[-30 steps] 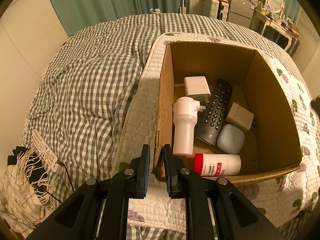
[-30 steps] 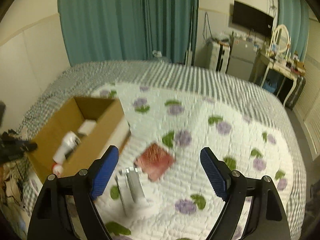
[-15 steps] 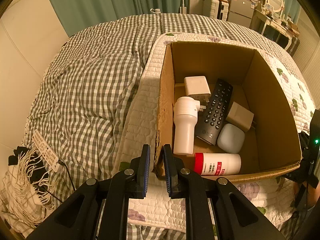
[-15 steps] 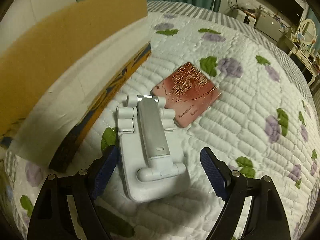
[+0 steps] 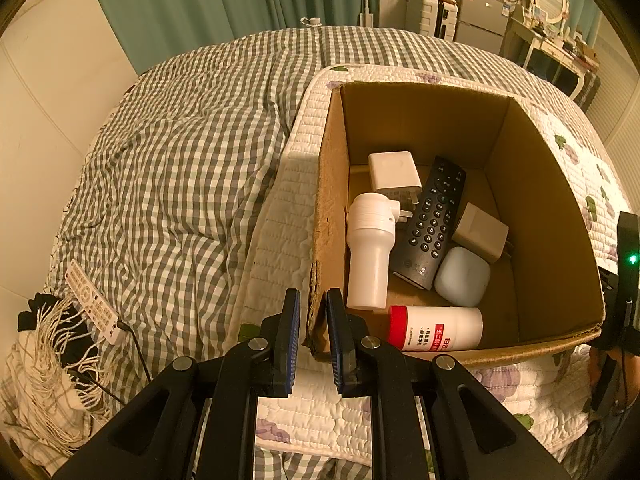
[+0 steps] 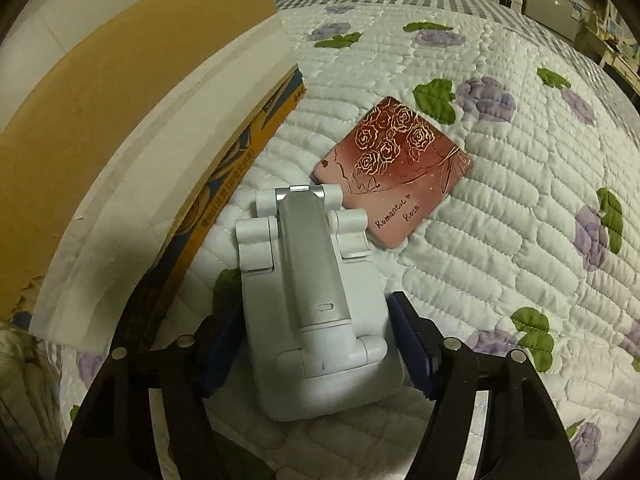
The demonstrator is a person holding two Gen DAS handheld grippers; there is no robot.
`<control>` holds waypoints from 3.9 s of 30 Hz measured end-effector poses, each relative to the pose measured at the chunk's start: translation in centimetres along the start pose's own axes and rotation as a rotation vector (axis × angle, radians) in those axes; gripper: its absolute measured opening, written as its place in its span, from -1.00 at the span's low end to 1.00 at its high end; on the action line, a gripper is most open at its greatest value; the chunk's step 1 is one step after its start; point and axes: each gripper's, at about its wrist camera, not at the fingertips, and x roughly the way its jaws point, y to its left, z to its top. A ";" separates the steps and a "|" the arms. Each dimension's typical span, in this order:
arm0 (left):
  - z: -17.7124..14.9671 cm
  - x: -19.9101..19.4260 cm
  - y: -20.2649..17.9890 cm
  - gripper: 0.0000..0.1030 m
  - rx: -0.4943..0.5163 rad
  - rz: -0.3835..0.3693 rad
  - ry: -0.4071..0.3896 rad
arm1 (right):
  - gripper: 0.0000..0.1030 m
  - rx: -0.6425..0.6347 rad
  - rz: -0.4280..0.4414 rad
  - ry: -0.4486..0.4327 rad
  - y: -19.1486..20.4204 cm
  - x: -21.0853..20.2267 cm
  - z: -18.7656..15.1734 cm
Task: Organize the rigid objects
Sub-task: 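Grasp the white phone stand with the right tool and lift it, then carry the white phone stand into the box and release it, then reach the right tool to the pink rose-printed card case on the quilt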
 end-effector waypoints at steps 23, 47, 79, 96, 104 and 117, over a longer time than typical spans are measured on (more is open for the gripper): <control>-0.1 0.1 0.0 -0.73 -0.004 -0.006 -0.001 | -0.52 -0.041 -0.083 -0.165 1.6 -5.1 -0.6; -0.2 0.3 0.1 -0.73 -0.005 -0.007 0.000 | -0.73 -0.134 -0.008 -0.480 7.7 -17.8 6.4; -0.2 0.5 0.1 -0.73 -0.007 -0.009 0.005 | 0.10 -0.401 -0.027 -0.360 15.4 -10.8 5.5; -0.3 -0.2 0.0 -0.73 0.008 0.007 0.007 | 0.64 0.001 -0.167 -0.410 -2.4 -13.1 7.2; -0.3 -0.3 -0.2 -0.73 0.008 0.015 0.008 | 0.64 -0.013 -0.156 -0.276 -3.6 -5.4 5.0; -0.2 0.0 -0.3 -0.73 -0.006 0.001 0.017 | 0.64 -0.094 -0.201 -0.187 -1.7 0.7 4.4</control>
